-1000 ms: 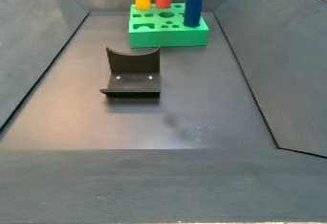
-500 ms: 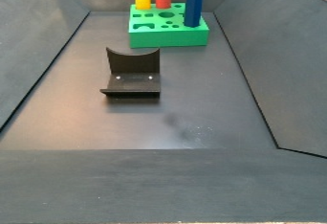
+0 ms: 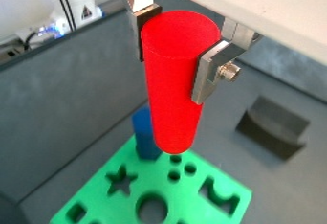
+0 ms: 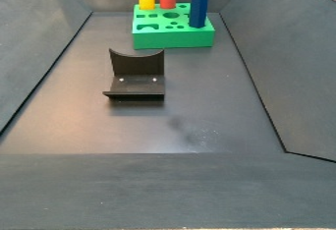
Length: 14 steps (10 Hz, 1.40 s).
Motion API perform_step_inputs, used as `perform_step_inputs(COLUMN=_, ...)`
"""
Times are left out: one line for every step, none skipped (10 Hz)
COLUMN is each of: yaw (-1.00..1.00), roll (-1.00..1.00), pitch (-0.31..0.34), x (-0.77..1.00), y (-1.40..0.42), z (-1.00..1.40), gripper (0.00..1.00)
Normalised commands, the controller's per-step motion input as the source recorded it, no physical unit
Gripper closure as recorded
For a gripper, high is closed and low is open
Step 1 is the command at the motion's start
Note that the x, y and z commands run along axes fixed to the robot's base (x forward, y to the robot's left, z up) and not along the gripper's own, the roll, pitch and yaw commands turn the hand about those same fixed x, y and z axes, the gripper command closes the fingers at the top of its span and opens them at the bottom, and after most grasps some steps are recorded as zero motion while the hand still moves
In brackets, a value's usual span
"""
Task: Pick up the round object. Move up. Place the round object on the fixture. Regrasp the round object. Move to above the board. Insert the round object.
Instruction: Insert the round object.
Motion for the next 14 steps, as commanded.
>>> perform_step_inputs(yaw=-0.16, roll=0.0, pitch=0.0, x=0.52, y=-0.74, z=-0.06, gripper=1.0)
perform_step_inputs(yaw=-0.23, roll=-0.03, pitch=-0.007, x=0.42, y=-0.5, z=-0.15, gripper=1.0)
perform_step_inputs(yaw=-0.32, roll=-0.16, pitch=-0.059, x=0.23, y=-0.15, z=-0.46, gripper=1.0)
perform_step_inputs(yaw=-0.28, roll=-0.09, pitch=0.0, x=0.07, y=-0.05, z=-0.57, gripper=1.0)
perform_step_inputs(yaw=-0.3, roll=-0.03, pitch=0.069, x=0.0, y=-0.05, z=-0.68, gripper=1.0)
perform_step_inputs(yaw=-0.32, roll=-0.17, pitch=0.0, x=0.0, y=-0.05, z=-0.61, gripper=1.0)
perform_step_inputs(yaw=-0.29, roll=-0.2, pitch=-0.03, x=0.0, y=-0.06, z=-0.55, gripper=1.0)
perform_step_inputs(yaw=-0.26, roll=-0.17, pitch=-0.039, x=0.03, y=-0.16, z=-0.53, gripper=1.0)
perform_step_inputs(yaw=-0.26, roll=-0.21, pitch=-0.063, x=0.09, y=-0.1, z=-0.54, gripper=1.0)
perform_step_inputs(yaw=-0.23, roll=-0.18, pitch=-0.043, x=0.04, y=-0.03, z=-0.5, gripper=1.0)
perform_step_inputs(yaw=-0.12, roll=-0.06, pitch=0.0, x=0.0, y=-0.06, z=-0.29, gripper=1.0)
perform_step_inputs(yaw=-0.07, roll=-0.03, pitch=0.0, x=0.0, y=-0.03, z=-0.24, gripper=1.0)
perform_step_inputs(yaw=-0.06, roll=-0.06, pitch=0.0, x=0.0, y=-0.03, z=-0.28, gripper=1.0)
perform_step_inputs(yaw=-0.08, roll=-0.09, pitch=-0.003, x=0.01, y=-0.04, z=-0.3, gripper=1.0)
